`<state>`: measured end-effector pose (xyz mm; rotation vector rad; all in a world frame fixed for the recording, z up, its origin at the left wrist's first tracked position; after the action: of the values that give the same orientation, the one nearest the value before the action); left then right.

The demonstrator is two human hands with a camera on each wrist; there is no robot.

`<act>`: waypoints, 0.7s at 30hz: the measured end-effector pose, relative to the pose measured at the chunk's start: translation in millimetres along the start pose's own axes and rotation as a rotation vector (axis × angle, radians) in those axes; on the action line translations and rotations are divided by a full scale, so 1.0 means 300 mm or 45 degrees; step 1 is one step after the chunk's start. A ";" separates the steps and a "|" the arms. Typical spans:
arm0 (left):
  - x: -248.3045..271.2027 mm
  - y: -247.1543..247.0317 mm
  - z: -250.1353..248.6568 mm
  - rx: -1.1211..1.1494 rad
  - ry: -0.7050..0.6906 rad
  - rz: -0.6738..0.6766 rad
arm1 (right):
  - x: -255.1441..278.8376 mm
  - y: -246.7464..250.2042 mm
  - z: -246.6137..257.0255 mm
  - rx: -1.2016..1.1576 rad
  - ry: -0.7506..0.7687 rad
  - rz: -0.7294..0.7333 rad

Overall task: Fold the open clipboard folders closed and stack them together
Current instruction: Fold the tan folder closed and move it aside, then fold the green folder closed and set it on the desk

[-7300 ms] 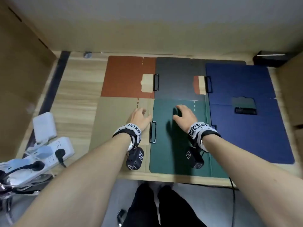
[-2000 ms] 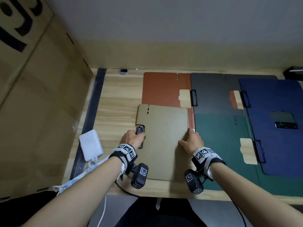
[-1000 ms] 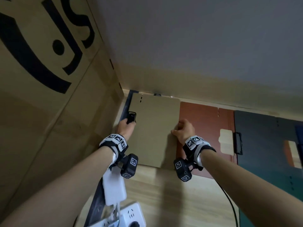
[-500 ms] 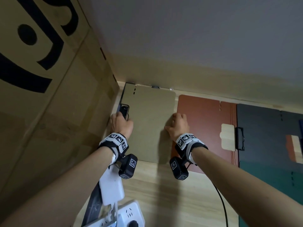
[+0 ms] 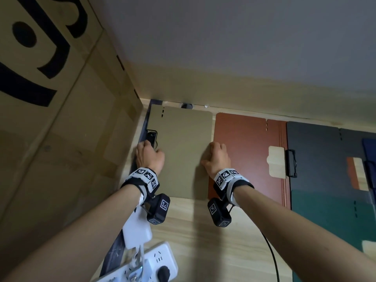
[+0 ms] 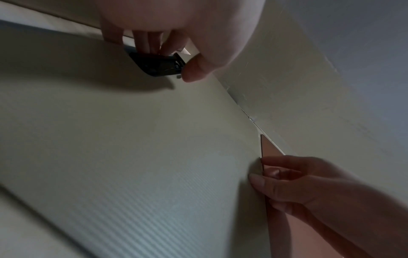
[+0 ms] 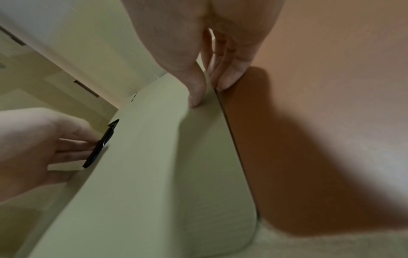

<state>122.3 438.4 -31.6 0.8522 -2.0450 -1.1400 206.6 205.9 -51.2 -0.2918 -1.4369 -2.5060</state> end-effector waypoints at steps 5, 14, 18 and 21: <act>0.027 -0.008 -0.005 -0.071 -0.071 0.117 | 0.007 0.018 -0.008 -0.048 0.006 0.038; 0.212 -0.055 -0.245 0.097 -0.316 0.167 | 0.165 0.219 -0.299 -0.224 -0.079 0.030; 0.376 -0.153 -0.390 0.284 -0.369 0.319 | 0.251 0.342 -0.533 -0.206 -0.206 -0.035; 0.490 -0.241 -0.474 0.399 -0.379 0.432 | 0.293 0.442 -0.688 -0.159 -0.283 -0.108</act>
<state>163.1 227.2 -3.8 0.4642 -2.5419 -0.8077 151.8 -47.0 -20.1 -0.5600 -1.3979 -2.7093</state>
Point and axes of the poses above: each hand's wrist, its own x-axis away from the middle knuckle, its own y-axis out of the back of the hand, z = x × y, the point moved 7 cm from there along -x, towards the middle knuckle, and after that the axes turned 10 degrees about -z, right-handed, at the moved point
